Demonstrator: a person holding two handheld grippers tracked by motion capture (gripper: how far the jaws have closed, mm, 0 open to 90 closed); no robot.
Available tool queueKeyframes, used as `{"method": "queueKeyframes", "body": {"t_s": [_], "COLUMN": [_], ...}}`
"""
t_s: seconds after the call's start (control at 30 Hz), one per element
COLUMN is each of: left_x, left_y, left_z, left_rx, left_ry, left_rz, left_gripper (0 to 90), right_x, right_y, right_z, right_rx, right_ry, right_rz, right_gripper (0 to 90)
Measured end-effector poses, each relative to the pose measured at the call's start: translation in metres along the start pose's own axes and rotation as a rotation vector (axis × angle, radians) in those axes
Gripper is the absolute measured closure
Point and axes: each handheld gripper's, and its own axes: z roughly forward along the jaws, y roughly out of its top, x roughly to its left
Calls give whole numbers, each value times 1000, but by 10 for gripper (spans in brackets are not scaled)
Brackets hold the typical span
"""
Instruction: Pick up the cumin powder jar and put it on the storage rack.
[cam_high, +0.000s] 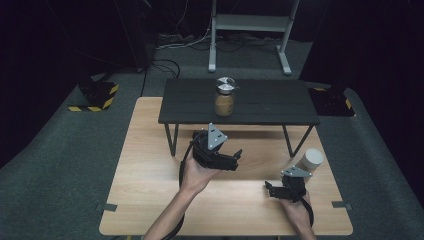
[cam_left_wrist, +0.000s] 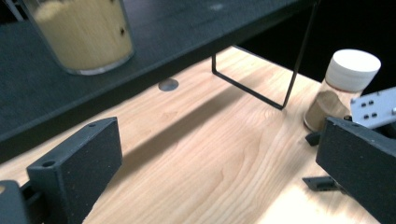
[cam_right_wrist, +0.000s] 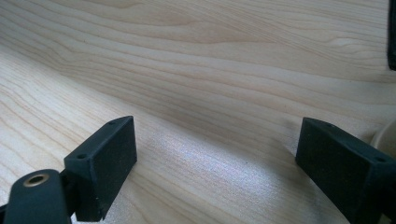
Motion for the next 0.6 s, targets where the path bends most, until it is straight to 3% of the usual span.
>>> {"method": "queueKeyframes", "body": {"t_s": [0.33, 0.6], "left_x": [-3, -8], "left_y": [-36, -64], "left_z": [18, 41], "left_rx": [32, 70], "left_ry": [-13, 23], "left_rz": [-60, -93], "left_gripper": [5, 5], "right_x": [0, 1], "right_y": [0, 0], "right_z": [0, 0], "right_rx": [0, 1], "right_ry": [-1, -1], "right_rz": [0, 2], "right_gripper": [117, 117]}}
